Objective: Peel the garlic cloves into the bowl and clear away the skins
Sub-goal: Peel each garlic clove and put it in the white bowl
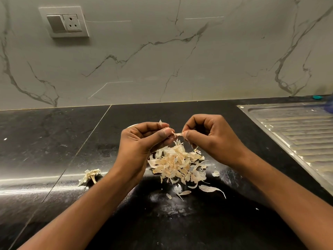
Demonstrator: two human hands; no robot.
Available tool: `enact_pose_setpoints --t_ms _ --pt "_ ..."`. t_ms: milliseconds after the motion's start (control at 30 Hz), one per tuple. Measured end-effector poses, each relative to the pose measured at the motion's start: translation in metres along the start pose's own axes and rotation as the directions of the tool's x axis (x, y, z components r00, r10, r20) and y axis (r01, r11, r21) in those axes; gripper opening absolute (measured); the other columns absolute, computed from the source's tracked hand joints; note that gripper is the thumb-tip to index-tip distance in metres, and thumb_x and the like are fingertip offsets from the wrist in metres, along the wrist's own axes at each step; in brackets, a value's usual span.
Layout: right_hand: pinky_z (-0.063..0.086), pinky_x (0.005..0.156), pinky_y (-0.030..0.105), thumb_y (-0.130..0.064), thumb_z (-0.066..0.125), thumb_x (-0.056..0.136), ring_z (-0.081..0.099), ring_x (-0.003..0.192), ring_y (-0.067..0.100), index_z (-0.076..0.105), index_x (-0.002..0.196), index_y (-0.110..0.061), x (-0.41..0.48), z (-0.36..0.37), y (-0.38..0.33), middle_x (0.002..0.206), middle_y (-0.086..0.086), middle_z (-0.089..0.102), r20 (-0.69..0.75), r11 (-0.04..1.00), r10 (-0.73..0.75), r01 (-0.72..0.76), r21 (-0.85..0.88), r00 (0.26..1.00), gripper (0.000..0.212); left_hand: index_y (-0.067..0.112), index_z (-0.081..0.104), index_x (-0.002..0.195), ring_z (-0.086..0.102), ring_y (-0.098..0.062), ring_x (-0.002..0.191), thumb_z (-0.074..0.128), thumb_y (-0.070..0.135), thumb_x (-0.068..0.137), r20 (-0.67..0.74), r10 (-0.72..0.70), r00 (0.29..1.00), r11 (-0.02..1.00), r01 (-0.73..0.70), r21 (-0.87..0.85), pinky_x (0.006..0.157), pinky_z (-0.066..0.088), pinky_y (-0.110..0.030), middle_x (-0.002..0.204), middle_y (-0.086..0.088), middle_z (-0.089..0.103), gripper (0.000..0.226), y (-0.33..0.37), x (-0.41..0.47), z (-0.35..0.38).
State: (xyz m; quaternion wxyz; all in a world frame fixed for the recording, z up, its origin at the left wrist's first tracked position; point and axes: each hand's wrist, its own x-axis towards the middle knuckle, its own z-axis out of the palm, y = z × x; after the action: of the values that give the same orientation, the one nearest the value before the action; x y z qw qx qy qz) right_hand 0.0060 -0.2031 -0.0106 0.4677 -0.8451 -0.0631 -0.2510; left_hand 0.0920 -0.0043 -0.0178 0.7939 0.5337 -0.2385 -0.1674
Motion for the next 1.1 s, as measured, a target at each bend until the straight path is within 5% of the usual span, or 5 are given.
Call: enact_pose_setpoints --t_ms 167,433,800,967,1100 --pt "0.062 0.072 0.027 0.009 0.062 0.097 0.078 0.084 0.023 0.08 0.102 -0.003 0.001 -0.01 0.0 0.092 0.008 0.081 -0.03 0.991 0.053 -0.049 0.126 0.998 0.022 -0.003 0.076 0.102 0.079 -0.034 0.092 0.079 0.005 0.076 -0.012 -0.002 1.0 1.0 0.002 0.012 0.079 0.066 -0.033 0.1 -0.023 0.079 0.028 0.001 0.0 0.0" --pt "0.066 0.075 0.044 -0.02 0.083 0.091 0.078 0.082 0.023 0.083 0.104 -0.011 -0.002 0.001 -0.001 0.09 -0.001 0.081 0.042 1.0 0.021 -0.021 -0.016 0.999 0.015 0.0 0.078 0.098 0.078 -0.032 0.095 0.082 0.007 0.076 -0.005 0.049 0.999 0.993 -0.048 0.105 0.082 0.063 -0.032 0.1 -0.02 0.078 0.024 -0.001 -0.001 0.0" --pt "0.061 0.068 0.059 -0.004 0.079 0.092 0.072 0.072 0.039 0.083 0.091 -0.007 -0.003 0.003 -0.003 0.078 0.011 0.078 -0.034 0.996 0.02 -0.017 0.087 0.999 0.005 0.007 0.082 0.087 0.078 -0.031 0.087 0.081 0.003 0.073 0.047 0.067 0.997 0.996 -0.07 0.062 0.074 0.063 -0.029 0.096 -0.022 0.079 0.014 0.003 -0.004 0.004" --pt "0.061 0.066 0.035 0.003 0.074 0.091 0.071 0.07 0.029 0.081 0.087 -0.004 -0.004 0.007 -0.003 0.077 0.011 0.077 -0.042 0.975 0.048 -0.038 0.218 0.998 0.011 0.009 0.083 0.083 0.078 -0.026 0.084 0.075 -0.001 0.074 0.081 -0.009 0.997 0.999 0.013 -0.049 0.073 0.064 -0.026 0.094 -0.018 0.079 0.016 0.004 -0.005 0.006" --pt "0.058 0.066 0.03 0.006 0.073 0.091 0.069 0.069 0.024 0.08 0.089 0.0 -0.004 0.009 -0.004 0.076 0.014 0.075 -0.014 0.93 0.083 -0.073 0.359 0.996 0.009 0.008 0.084 0.085 0.077 -0.02 0.078 0.07 -0.002 0.076 0.101 -0.104 0.989 0.979 0.12 -0.167 0.067 0.063 -0.022 0.094 -0.015 0.079 0.019 0.006 -0.004 0.006"
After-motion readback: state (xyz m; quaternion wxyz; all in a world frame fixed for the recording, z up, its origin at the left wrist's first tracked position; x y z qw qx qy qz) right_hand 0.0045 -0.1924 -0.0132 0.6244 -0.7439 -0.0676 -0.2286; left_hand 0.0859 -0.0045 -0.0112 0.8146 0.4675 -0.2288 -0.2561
